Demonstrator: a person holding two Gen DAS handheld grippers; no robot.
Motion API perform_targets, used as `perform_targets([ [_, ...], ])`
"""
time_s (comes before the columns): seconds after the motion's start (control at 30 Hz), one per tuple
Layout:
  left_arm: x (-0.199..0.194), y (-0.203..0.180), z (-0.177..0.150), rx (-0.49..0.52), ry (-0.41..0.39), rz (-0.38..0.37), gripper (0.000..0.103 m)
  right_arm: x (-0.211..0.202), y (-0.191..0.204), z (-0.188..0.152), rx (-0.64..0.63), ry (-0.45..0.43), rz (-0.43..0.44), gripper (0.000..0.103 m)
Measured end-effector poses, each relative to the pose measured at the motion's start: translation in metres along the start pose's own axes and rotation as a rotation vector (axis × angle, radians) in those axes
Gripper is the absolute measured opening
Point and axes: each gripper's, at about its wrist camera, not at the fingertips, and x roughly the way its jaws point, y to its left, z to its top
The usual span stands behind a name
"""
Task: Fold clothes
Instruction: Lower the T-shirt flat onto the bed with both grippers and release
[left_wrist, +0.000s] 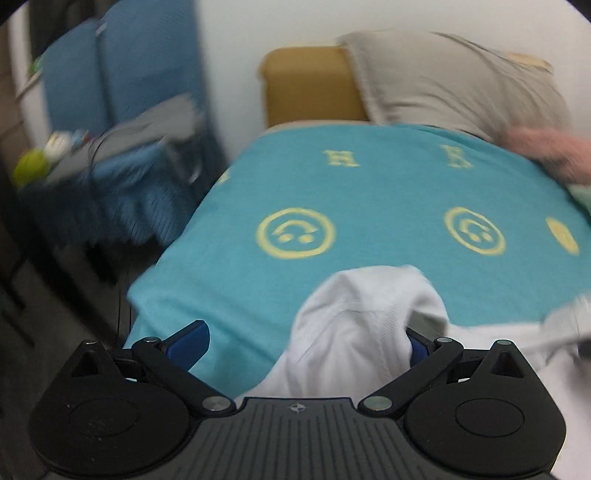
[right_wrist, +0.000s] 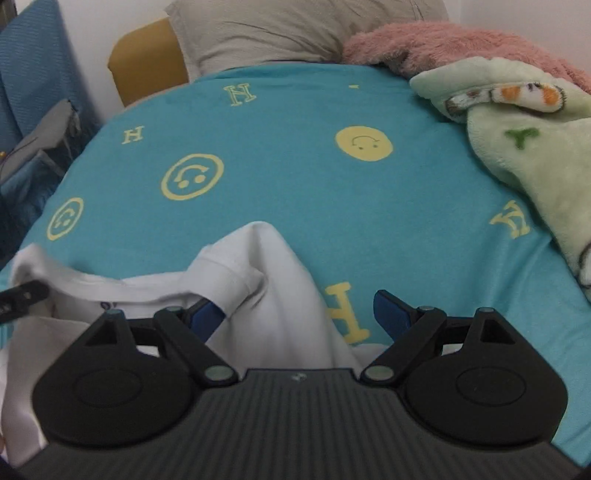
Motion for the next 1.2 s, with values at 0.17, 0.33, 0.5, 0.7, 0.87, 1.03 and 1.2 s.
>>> perform_targets([
  [0.17,-0.046,-0.004,-0.012,0.107,-0.1,-0.041,0.103,0.011,0.003,-0.018,-0.015,0.049,0.055,0.089],
  [0.33,-0.127,0.001,-0.069,0.054,-0.193,-0.083,0.103,-0.084,-0.001,-0.037,-0.014,-0.083,0.071,0.089],
  [0.5,-0.206,0.002,-0.143,0.004,-0.173,-0.129,0.103,-0.196,-0.008,-0.068,0.017,-0.138,0.1,0.089],
  [0.7,-0.261,-0.019,-0.236,-0.102,-0.121,-0.151,0.103,-0.322,-0.026,-0.118,0.022,-0.185,0.111,0.089],
  [0.87,-0.276,-0.051,-0.282,-0.071,-0.093,-0.075,0.103,-0.369,-0.042,-0.156,0.03,-0.181,0.106,0.089],
  [1.03,-0.248,-0.057,-0.29,-0.062,-0.055,-0.044,0.103,-0.366,-0.057,-0.171,0.076,-0.207,0.092,0.089],
  [1.2,-0.243,-0.061,-0.285,-0.057,-0.053,-0.027,0.103,-0.342,-0.067,-0.176,0.097,-0.175,0.085,0.089],
])
